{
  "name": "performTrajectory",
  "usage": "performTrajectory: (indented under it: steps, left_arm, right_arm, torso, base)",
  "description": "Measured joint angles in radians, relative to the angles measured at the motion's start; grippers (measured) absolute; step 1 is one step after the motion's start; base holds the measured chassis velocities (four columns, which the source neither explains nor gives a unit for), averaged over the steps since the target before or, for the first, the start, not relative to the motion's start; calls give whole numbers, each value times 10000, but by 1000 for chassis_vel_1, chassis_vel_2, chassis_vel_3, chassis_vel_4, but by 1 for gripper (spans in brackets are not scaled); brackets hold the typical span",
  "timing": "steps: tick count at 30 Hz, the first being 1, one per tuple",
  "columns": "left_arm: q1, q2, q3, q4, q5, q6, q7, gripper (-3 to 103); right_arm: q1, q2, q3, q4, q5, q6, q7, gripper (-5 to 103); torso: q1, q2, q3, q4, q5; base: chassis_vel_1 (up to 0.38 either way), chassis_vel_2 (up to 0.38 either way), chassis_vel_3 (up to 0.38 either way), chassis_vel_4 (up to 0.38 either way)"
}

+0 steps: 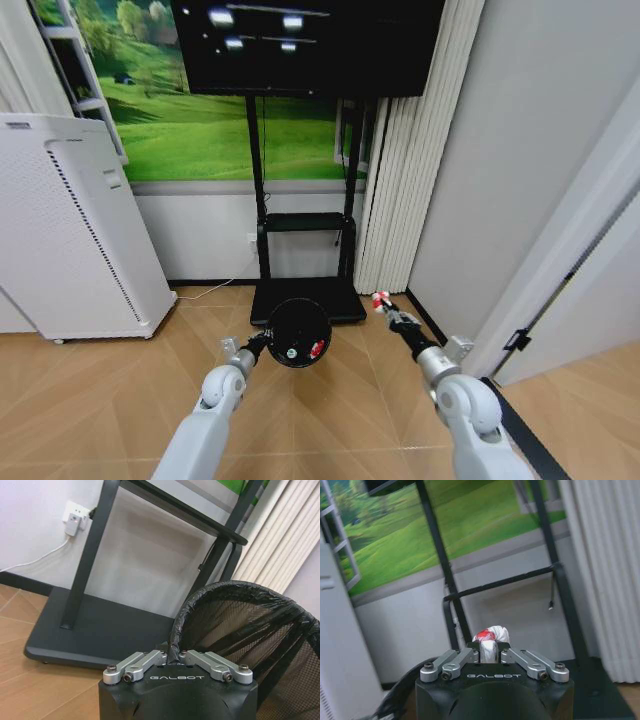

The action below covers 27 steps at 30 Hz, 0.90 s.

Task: Pick up the trash bin and place the garbage on the floor into it.

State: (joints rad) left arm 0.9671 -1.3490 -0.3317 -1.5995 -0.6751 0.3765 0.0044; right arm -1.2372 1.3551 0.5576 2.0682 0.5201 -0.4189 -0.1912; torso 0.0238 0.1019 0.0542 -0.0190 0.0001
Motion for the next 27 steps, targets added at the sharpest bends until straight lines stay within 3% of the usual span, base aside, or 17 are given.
performTrajectory:
  steps: [9, 17, 20, 27]
  left_arm:
    - [-132, -107, 132, 145, 38, 18, 166, 3]
    - [-65, -132, 115, 64, 56, 19, 201, 3]
    - [-6, -94, 84, -48, 55, 25, 206, 3]
    - [43, -68, 69, -121, 57, 28, 206, 3]
  right_arm:
    - [621, 174, -2224, -823, -763, -46, 28, 15]
    - [1037, 334, -2683, -1656, -1635, 166, 82, 12]
    - [1165, 328, -2418, -1827, -1621, 260, 152, 27]
    - [1214, 216, -1944, -1647, -1307, 271, 269, 48]
  torso:
    - [0, 1, 0, 2, -3]
    - [0, 0, 0, 2, -1]
    - [0, 0, 0, -1, -1]
    - [0, 1, 0, 0, -1]
  base:
    - [0, 0, 0, 0]
    - [0, 0, 0, 0]
    - [0, 0, 0, 0]
    - [0, 0, 0, 0]
